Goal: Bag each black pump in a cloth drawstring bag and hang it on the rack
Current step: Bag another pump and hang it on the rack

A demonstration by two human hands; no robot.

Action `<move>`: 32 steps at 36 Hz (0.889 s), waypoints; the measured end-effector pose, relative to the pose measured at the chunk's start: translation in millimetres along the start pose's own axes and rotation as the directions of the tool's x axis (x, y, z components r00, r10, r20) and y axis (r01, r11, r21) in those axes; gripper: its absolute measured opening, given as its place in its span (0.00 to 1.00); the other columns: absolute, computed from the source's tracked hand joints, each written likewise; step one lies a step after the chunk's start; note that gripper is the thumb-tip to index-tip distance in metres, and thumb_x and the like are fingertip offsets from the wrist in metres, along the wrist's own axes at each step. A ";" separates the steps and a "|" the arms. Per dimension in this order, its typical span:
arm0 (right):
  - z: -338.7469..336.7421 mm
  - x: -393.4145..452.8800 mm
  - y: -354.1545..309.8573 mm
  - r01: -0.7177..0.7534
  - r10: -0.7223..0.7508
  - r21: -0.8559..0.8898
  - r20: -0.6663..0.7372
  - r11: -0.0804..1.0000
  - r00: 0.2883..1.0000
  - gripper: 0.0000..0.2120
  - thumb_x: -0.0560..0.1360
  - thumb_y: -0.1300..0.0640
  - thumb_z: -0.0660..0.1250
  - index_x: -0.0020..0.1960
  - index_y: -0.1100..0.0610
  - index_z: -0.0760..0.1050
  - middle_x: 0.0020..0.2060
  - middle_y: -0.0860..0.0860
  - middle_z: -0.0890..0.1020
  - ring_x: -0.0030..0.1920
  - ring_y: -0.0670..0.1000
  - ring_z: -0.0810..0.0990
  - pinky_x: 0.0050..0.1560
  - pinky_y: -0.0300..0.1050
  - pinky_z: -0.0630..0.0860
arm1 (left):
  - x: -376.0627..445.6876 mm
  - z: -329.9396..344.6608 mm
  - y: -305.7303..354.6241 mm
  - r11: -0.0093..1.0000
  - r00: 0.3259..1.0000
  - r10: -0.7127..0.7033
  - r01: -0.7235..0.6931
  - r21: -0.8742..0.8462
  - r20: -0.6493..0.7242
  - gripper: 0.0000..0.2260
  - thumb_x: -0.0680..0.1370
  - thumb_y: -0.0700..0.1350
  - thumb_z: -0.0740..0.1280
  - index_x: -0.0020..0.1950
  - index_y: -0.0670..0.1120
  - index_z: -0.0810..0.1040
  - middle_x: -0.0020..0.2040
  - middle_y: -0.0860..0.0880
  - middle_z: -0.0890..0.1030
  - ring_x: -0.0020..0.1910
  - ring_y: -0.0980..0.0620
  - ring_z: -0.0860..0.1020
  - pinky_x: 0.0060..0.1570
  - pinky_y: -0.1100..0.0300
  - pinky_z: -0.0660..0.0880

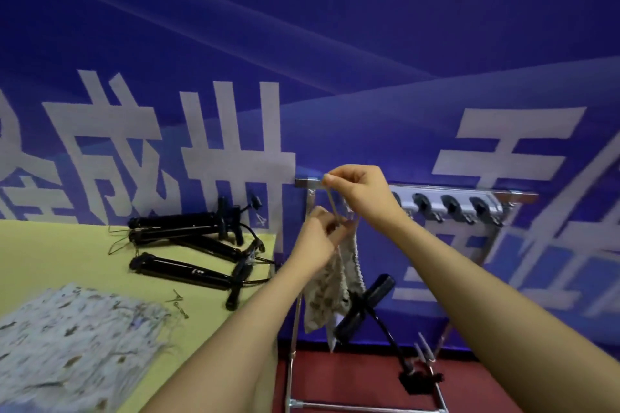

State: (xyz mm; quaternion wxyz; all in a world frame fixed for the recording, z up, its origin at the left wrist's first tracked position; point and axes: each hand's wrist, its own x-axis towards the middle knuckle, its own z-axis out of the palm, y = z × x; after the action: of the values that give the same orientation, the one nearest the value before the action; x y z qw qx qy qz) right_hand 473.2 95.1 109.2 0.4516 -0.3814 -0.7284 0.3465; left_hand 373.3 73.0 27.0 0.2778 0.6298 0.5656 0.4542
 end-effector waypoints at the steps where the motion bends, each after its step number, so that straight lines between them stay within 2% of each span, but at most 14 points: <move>1: -8.2 -4.4 4.6 -0.004 0.004 0.002 -0.011 1.000 1.000 0.07 0.76 0.64 0.67 0.40 0.64 0.80 0.26 0.45 0.78 0.26 0.38 0.72 0.31 0.29 0.67 | -1.2 11.3 1.1 1.000 1.000 -0.020 0.020 -0.009 -0.001 0.08 0.77 0.44 0.66 0.41 0.41 0.79 0.38 0.54 0.67 0.34 0.57 0.71 0.40 0.64 0.66; 2: -13.6 -8.2 7.4 -0.007 0.007 0.007 -0.021 1.000 1.000 0.07 0.76 0.64 0.67 0.41 0.64 0.80 0.27 0.48 0.77 0.26 0.39 0.70 0.31 0.29 0.66 | -3.5 19.4 1.7 1.000 1.000 -0.027 0.027 -0.004 -0.001 0.10 0.78 0.44 0.66 0.37 0.42 0.77 0.37 0.54 0.67 0.33 0.58 0.71 0.39 0.64 0.66; 3: -18.0 -11.9 10.6 -0.009 0.009 0.019 -0.033 1.000 0.999 0.07 0.76 0.64 0.67 0.40 0.64 0.80 0.28 0.51 0.77 0.27 0.39 0.70 0.31 0.29 0.66 | -5.1 26.7 1.0 1.000 1.000 -0.021 0.021 0.000 -0.011 0.13 0.77 0.46 0.65 0.34 0.43 0.75 0.36 0.53 0.67 0.33 0.56 0.71 0.39 0.60 0.67; 6: -27.7 -22.7 21.6 -0.029 0.034 0.069 -0.063 0.997 0.997 0.07 0.76 0.65 0.66 0.40 0.62 0.79 0.32 0.52 0.79 0.30 0.39 0.73 0.35 0.28 0.69 | -8.1 47.0 0.6 0.994 0.997 0.054 -0.048 0.093 -0.064 0.23 0.71 0.60 0.58 0.32 0.40 0.73 0.38 0.49 0.69 0.40 0.42 0.74 0.41 0.49 0.69; 7: -29.6 -25.8 26.0 -0.043 0.048 0.080 -0.066 0.996 0.997 0.07 0.76 0.64 0.65 0.40 0.62 0.79 0.34 0.53 0.79 0.33 0.40 0.75 0.37 0.30 0.70 | -9.1 53.6 1.1 0.990 0.997 0.058 -0.051 0.134 -0.052 0.23 0.70 0.61 0.57 0.33 0.40 0.73 0.39 0.49 0.69 0.44 0.42 0.74 0.44 0.49 0.69; 9: -31.8 -29.5 33.2 -0.068 0.074 0.089 -0.064 0.994 0.995 0.07 0.76 0.64 0.66 0.40 0.61 0.79 0.36 0.54 0.81 0.37 0.44 0.76 0.41 0.34 0.72 | -10.6 63.4 3.3 0.985 1.000 0.019 -0.016 0.170 -0.015 0.16 0.71 0.57 0.64 0.35 0.45 0.73 0.43 0.49 0.70 0.48 0.43 0.74 0.47 0.50 0.69; 12: -38.6 -36.7 43.4 -0.099 0.105 0.088 -0.056 0.991 0.993 0.08 0.75 0.63 0.66 0.39 0.60 0.81 0.36 0.52 0.82 0.36 0.42 0.77 0.40 0.30 0.73 | -10.8 80.7 2.3 0.973 0.997 -0.072 0.067 0.219 0.013 0.13 0.73 0.54 0.69 0.42 0.45 0.76 0.47 0.50 0.70 0.47 0.47 0.77 0.43 0.54 0.71; 15: -45.2 -42.4 47.7 -0.093 0.098 0.073 -0.069 0.993 0.993 0.08 0.76 0.63 0.66 0.39 0.61 0.81 0.33 0.47 0.81 0.31 0.37 0.76 0.36 0.27 0.70 | -11.2 91.4 2.4 0.902 0.989 -0.130 0.089 0.422 0.069 0.14 0.79 0.55 0.60 0.42 0.45 0.71 0.49 0.47 0.71 0.48 0.44 0.77 0.44 0.52 0.72; 17: -49.3 -44.8 49.2 -0.080 0.090 0.092 -0.102 0.992 0.991 0.08 0.76 0.64 0.66 0.40 0.63 0.81 0.31 0.46 0.80 0.30 0.36 0.76 0.36 0.27 0.69 | -14.9 96.2 0.7 0.823 0.992 -0.056 -0.016 0.569 0.109 0.18 0.82 0.54 0.54 0.45 0.42 0.74 0.53 0.44 0.73 0.48 0.42 0.77 0.49 0.50 0.70; 20: -54.7 -48.4 45.5 -0.028 0.050 0.118 -0.181 0.993 0.982 0.09 0.76 0.64 0.66 0.40 0.66 0.81 0.31 0.50 0.79 0.30 0.37 0.75 0.36 0.28 0.69 | -20.0 103.2 -6.8 0.695 0.981 -0.005 -0.135 0.706 0.192 0.21 0.83 0.51 0.49 0.50 0.43 0.78 0.54 0.45 0.75 0.51 0.43 0.76 0.54 0.51 0.67; 23: -59.1 -49.4 39.1 0.034 0.005 0.151 -0.248 0.988 0.969 0.09 0.76 0.64 0.65 0.40 0.64 0.80 0.32 0.53 0.80 0.32 0.38 0.75 0.37 0.30 0.71 | -23.5 107.1 -15.1 0.675 0.969 -0.066 -0.132 0.726 0.238 0.20 0.83 0.51 0.49 0.50 0.44 0.78 0.55 0.46 0.74 0.54 0.45 0.74 0.54 0.53 0.64; 25: -59.4 -49.6 37.2 0.046 -0.006 0.146 -0.261 0.988 0.965 0.08 0.76 0.63 0.65 0.40 0.62 0.80 0.32 0.51 0.80 0.32 0.38 0.75 0.37 0.29 0.71 | -25.8 106.8 -19.5 0.727 0.963 -0.116 -0.084 0.681 0.242 0.20 0.83 0.52 0.51 0.39 0.44 0.75 0.54 0.45 0.75 0.52 0.44 0.75 0.56 0.53 0.62; 27: -57.5 -50.6 39.1 0.037 0.007 0.155 -0.272 0.987 0.962 0.08 0.76 0.64 0.65 0.40 0.63 0.80 0.31 0.49 0.80 0.31 0.38 0.75 0.36 0.29 0.70 | -28.5 105.2 -20.7 0.746 0.947 -0.172 -0.054 0.663 0.271 0.20 0.82 0.54 0.53 0.35 0.44 0.71 0.54 0.44 0.76 0.51 0.42 0.75 0.60 0.51 0.61; 32: -52.3 -54.7 50.1 -0.020 0.062 0.166 -0.255 0.986 0.965 0.08 0.76 0.67 0.65 0.39 0.63 0.79 0.21 0.39 0.76 0.27 0.37 0.73 0.33 0.26 0.67 | -29.5 104.7 -28.9 0.671 0.895 -0.279 -0.077 0.738 0.347 0.23 0.82 0.56 0.50 0.49 0.44 0.81 0.58 0.45 0.75 0.59 0.44 0.72 0.63 0.50 0.61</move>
State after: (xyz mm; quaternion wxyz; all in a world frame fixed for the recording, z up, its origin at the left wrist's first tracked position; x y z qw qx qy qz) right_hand 550.1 79.4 63.5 0.5653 -0.4005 -0.6243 0.3609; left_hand 454.4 67.7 -50.9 0.1444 0.7385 0.6582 0.0202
